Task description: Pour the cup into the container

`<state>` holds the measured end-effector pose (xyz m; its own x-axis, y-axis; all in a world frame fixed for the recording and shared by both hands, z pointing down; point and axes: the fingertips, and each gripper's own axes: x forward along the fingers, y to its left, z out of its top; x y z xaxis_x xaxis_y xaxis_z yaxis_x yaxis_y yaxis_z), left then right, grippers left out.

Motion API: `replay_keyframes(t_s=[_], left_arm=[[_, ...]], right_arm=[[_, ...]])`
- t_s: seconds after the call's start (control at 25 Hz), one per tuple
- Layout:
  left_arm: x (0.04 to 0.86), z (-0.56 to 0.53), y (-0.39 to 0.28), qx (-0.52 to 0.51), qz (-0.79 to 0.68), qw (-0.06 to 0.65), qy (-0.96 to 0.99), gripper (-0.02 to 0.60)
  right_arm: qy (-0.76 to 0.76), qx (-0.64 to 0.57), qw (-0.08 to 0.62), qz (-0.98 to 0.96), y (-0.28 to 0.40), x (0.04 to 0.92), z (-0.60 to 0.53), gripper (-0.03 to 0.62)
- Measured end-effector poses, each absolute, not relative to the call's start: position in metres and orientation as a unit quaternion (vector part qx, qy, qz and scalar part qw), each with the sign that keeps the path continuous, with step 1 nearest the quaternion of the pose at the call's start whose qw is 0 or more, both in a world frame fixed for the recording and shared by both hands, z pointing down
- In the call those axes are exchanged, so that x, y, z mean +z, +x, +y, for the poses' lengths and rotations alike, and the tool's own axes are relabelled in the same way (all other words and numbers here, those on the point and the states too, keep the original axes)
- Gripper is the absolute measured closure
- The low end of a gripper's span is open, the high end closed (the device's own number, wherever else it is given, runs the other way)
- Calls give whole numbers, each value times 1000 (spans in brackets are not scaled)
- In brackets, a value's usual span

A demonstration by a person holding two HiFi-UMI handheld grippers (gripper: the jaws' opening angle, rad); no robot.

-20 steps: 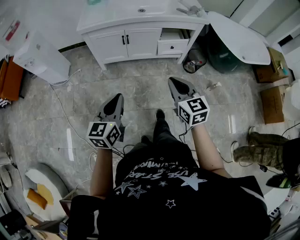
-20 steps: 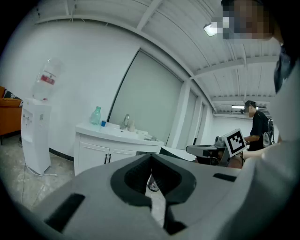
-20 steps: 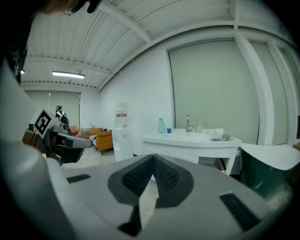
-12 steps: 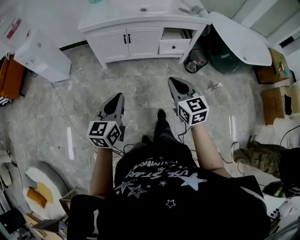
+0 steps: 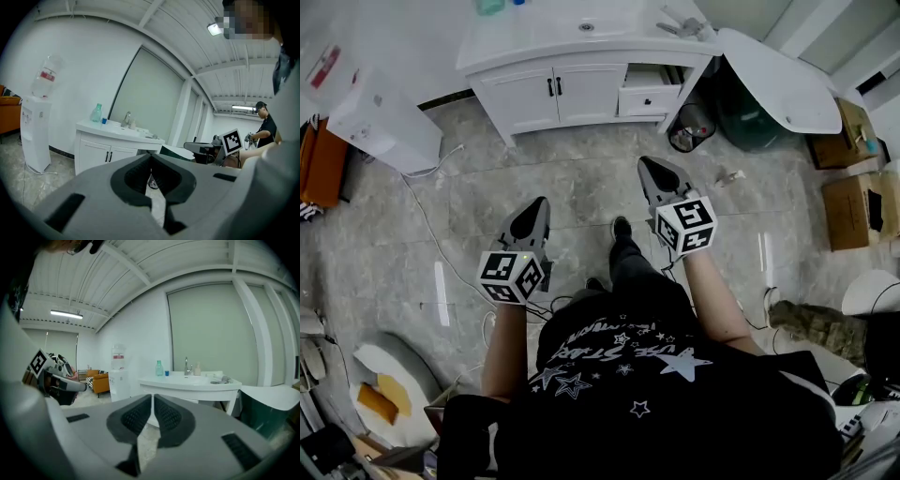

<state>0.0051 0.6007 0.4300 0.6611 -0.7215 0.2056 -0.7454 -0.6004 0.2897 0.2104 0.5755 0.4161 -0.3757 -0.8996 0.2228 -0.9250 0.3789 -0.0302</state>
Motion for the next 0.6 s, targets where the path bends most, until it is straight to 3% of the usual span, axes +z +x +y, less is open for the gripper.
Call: replay_keyframes(t_s=[0.08, 0.12, 0.44, 0.6], left_arm=[[433, 594, 5, 35, -412, 180, 893, 572], [435, 589, 4, 36, -413, 183, 891, 572], [447, 533, 12, 45, -425, 197, 882, 571], [447, 489, 22, 49, -432, 198, 879, 571]], right_arm=[[547, 80, 83, -829, 210, 420, 567, 428], [546, 81, 84, -830, 210, 422, 562, 387], [549, 100, 83, -826, 229, 441, 500, 302], [550, 109, 74, -825, 241, 446, 451, 206]])
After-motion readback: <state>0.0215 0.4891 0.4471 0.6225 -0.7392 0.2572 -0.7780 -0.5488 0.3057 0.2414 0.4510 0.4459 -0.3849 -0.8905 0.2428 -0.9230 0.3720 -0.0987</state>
